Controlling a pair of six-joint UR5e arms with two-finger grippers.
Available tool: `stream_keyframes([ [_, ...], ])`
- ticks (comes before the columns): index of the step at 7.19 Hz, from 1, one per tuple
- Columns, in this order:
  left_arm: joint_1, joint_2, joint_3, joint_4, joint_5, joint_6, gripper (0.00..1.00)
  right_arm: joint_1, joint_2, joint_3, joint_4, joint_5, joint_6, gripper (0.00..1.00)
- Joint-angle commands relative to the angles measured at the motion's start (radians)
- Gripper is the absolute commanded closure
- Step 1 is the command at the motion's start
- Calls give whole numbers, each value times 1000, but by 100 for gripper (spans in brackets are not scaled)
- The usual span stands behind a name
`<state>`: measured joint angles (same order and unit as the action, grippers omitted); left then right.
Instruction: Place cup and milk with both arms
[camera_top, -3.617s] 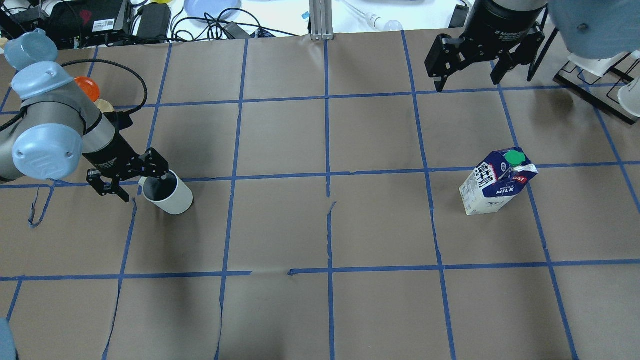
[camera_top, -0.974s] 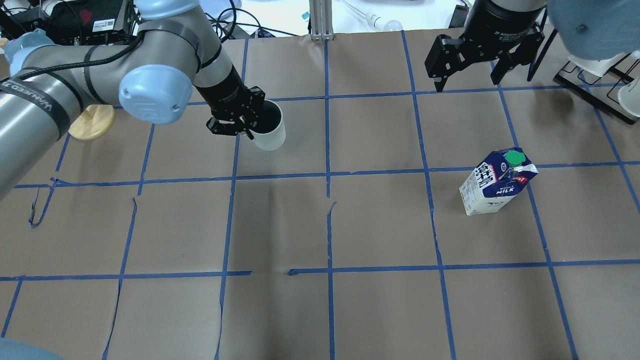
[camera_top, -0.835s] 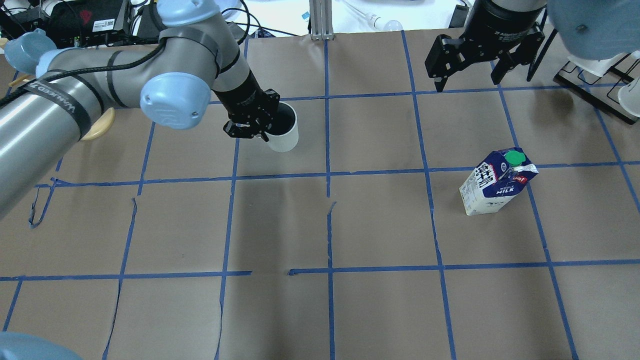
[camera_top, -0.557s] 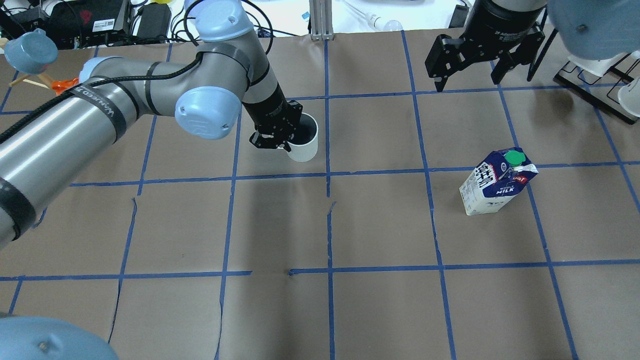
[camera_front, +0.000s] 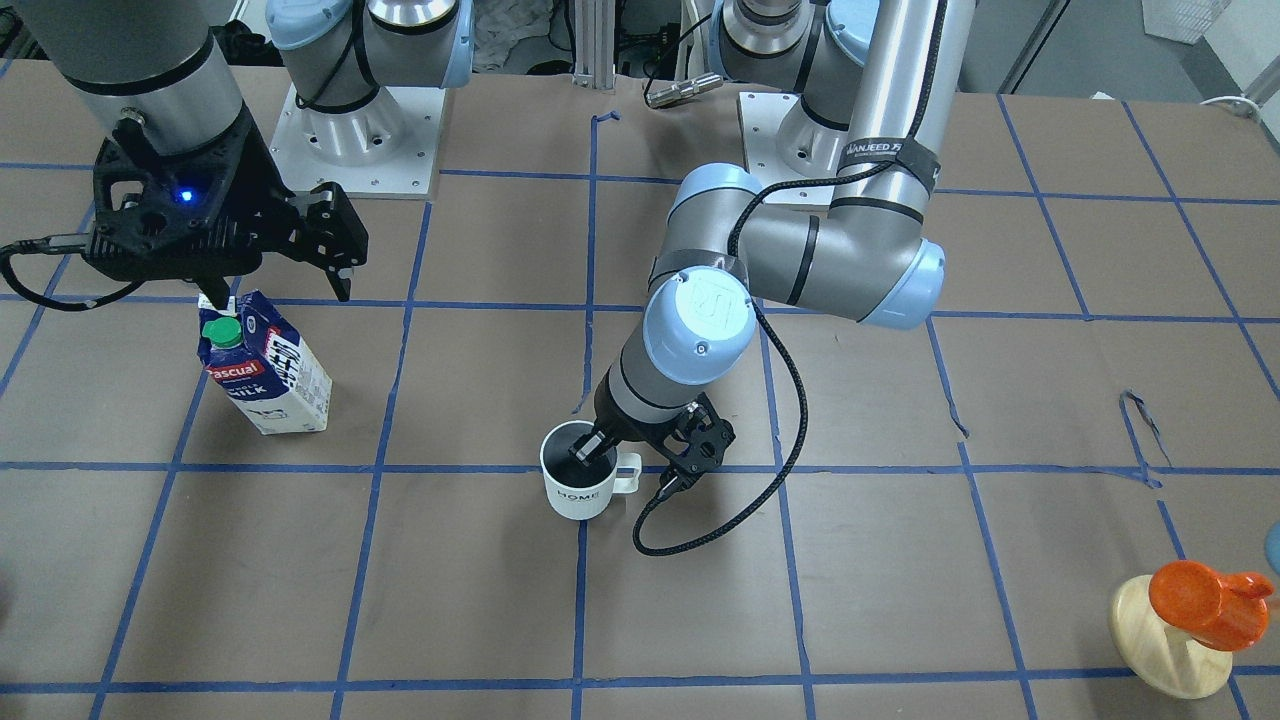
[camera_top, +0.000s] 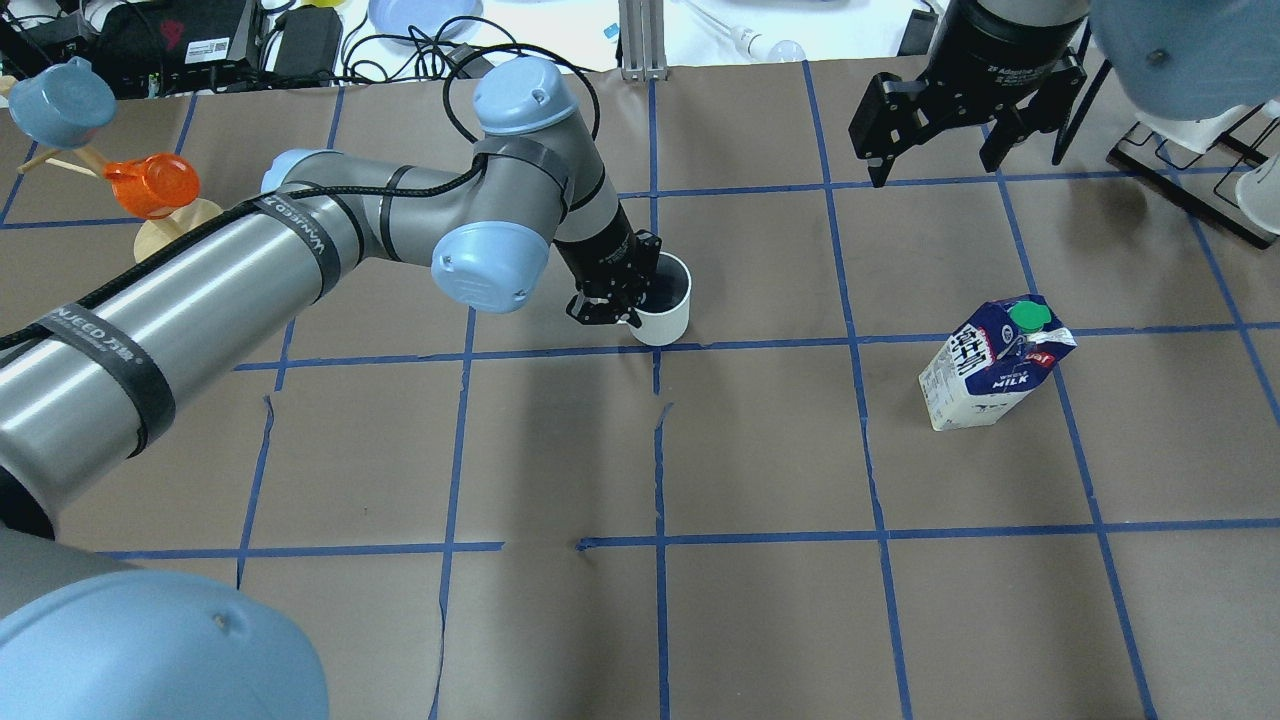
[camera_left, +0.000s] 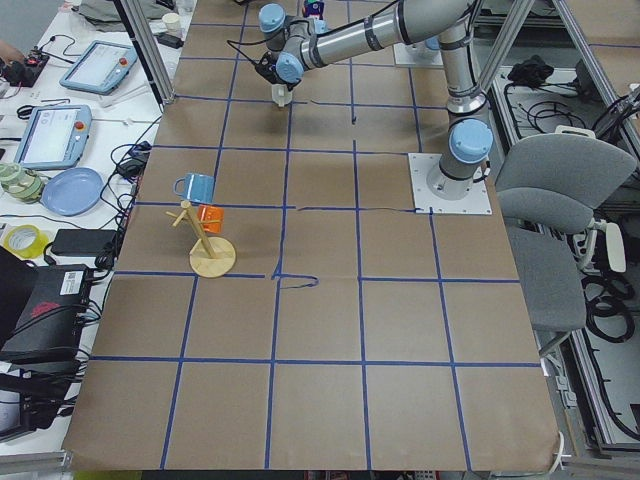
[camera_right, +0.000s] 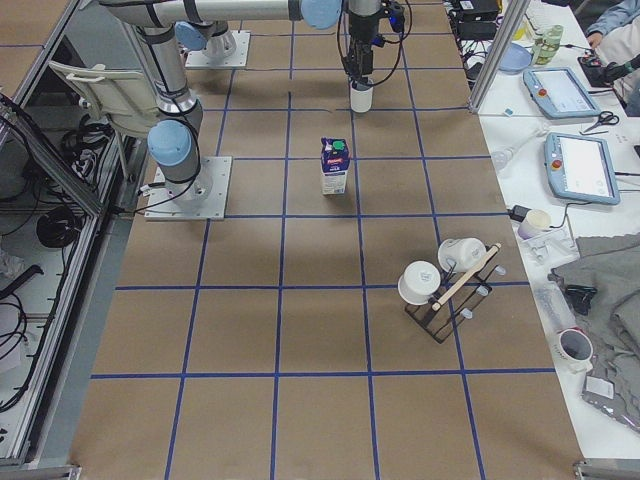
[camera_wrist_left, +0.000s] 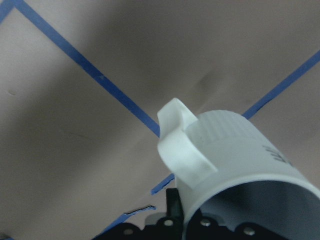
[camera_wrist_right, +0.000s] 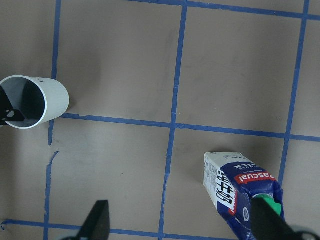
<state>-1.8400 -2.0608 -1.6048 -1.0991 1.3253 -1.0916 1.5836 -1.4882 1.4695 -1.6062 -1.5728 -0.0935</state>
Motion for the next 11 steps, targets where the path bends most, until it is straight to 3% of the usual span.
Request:
stream_keyframes([
  [1,-7,-9,-3,4,3,-22,11,1,0,5,0,0,0,0],
  [2,-7,-4,3,11,6,-5,0,-1,0,8,0,2,0,0],
  [4,4,33,17,22,8,16,0,-1,5,12,12,-1,0,0],
  [6,39,73,52,-5,31,175,0,-46,6,96,-23,-13,-9,0],
  [8,88,137,91,-140,67,336,0,-167,3,188,-75,-12,-143,0],
  [9,112,172,118,-224,137,466,0,-224,3,243,-89,-9,-199,0],
  [11,207,243,143,-317,184,684,0,-254,-1,365,-182,-59,-244,0],
])
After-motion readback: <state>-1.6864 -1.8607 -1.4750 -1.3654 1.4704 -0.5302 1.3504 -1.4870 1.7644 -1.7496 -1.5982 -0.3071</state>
